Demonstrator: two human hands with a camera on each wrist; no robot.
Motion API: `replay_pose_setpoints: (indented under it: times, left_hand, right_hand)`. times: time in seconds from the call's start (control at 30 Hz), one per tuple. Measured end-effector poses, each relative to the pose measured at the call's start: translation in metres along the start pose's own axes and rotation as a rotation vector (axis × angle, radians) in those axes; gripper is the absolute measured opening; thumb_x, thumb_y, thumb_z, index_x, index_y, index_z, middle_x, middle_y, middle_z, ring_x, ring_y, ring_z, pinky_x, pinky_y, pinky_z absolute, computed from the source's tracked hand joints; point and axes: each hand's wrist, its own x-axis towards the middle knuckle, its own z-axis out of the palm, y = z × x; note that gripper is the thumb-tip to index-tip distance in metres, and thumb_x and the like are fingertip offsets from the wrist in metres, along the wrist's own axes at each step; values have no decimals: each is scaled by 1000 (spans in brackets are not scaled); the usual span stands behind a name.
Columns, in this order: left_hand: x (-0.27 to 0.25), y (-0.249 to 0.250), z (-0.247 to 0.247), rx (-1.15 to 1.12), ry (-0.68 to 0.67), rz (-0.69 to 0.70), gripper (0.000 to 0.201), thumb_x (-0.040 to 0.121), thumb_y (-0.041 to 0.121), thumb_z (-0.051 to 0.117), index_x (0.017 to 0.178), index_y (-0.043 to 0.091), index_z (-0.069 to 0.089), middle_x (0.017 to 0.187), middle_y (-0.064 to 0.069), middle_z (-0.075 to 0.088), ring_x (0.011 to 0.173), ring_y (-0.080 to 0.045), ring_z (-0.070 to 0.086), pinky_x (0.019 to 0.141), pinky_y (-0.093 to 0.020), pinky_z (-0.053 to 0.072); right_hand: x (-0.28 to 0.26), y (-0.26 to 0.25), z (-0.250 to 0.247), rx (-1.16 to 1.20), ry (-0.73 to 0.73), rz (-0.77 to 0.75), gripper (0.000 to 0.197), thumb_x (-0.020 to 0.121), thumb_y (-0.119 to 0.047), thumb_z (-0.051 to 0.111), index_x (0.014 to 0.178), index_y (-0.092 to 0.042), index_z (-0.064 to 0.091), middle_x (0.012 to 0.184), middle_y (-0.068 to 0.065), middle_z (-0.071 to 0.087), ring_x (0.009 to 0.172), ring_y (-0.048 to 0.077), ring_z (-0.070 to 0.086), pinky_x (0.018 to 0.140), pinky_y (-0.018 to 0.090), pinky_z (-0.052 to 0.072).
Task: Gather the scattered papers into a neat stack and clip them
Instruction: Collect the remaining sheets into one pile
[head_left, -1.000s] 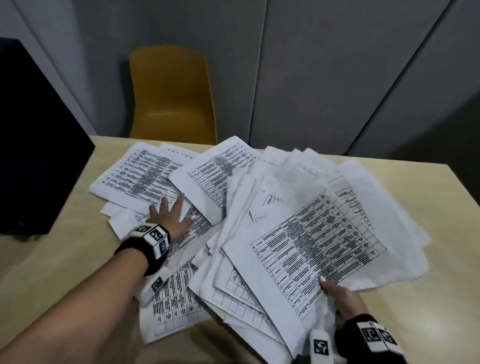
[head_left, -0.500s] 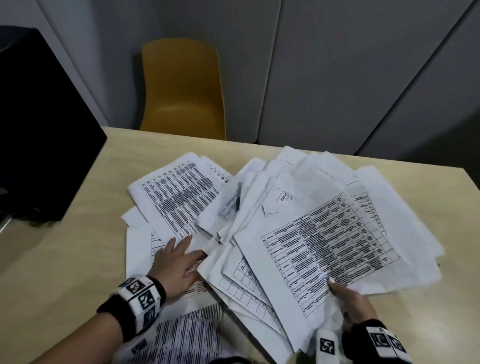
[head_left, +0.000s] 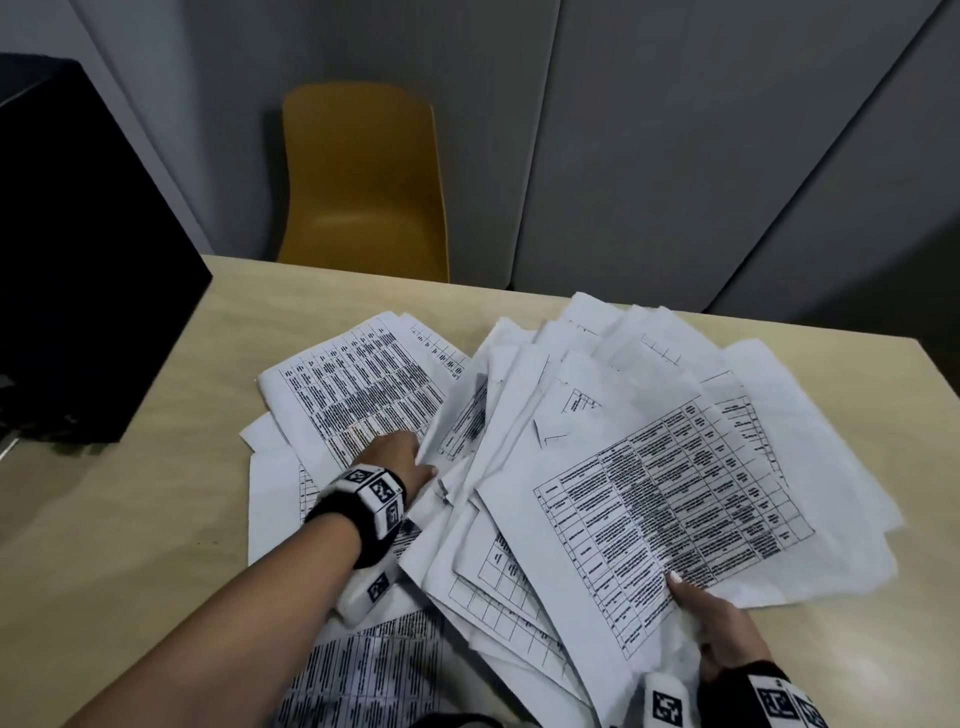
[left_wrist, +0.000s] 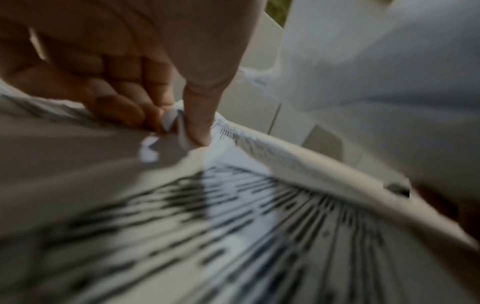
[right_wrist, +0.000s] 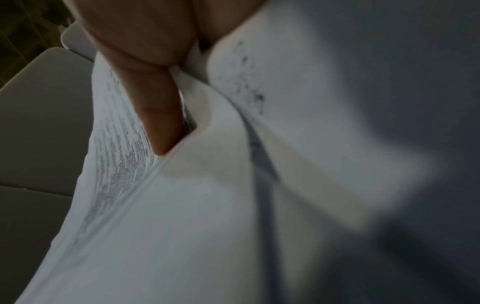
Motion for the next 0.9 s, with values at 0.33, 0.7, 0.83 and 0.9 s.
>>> replay_pose_setpoints:
  times: [0.33, 0.7, 0.83, 0.9]
  left_hand:
    - [-28, -70, -19, -122, 131, -315, 64, 62, 44, 78, 114, 23, 48, 119, -12, 47, 116, -33, 43, 96, -43, 39]
    - [5, -60, -28, -451, 193, -512, 109, 60, -4, 76, 143, 34, 15, 139, -20, 18, 119, -43, 43, 99, -47, 42]
    - [0, -75, -25, -417, 242, -500, 89, 68, 4, 71, 140, 21, 21, 137, -23, 32, 118, -42, 44, 96, -44, 41]
    - [-3, -77, -25, -422, 259, -525, 89, 65, 24, 78, 135, 18, 24, 134, -23, 34, 121, -42, 40, 100, -49, 39]
  right_hand:
    - [6, 0, 0, -80, -43, 24, 65, 54, -24, 75, 103, 13, 55, 82, 30, 65, 69, 42, 65, 74, 46, 51]
    - [4, -3, 1, -65, -15, -5, 32, 68, -20, 72, 74, 4, 53, 41, 17, 60, 31, 29, 57, 42, 27, 46]
    - [7, -2, -2, -98, 8, -15, 28, 78, -18, 69, 71, 5, 53, 42, 18, 59, 31, 28, 56, 49, 28, 44]
    - [5, -4, -1, -87, 3, -12, 28, 80, -17, 66, 67, 4, 52, 40, 17, 58, 28, 27, 54, 42, 25, 44]
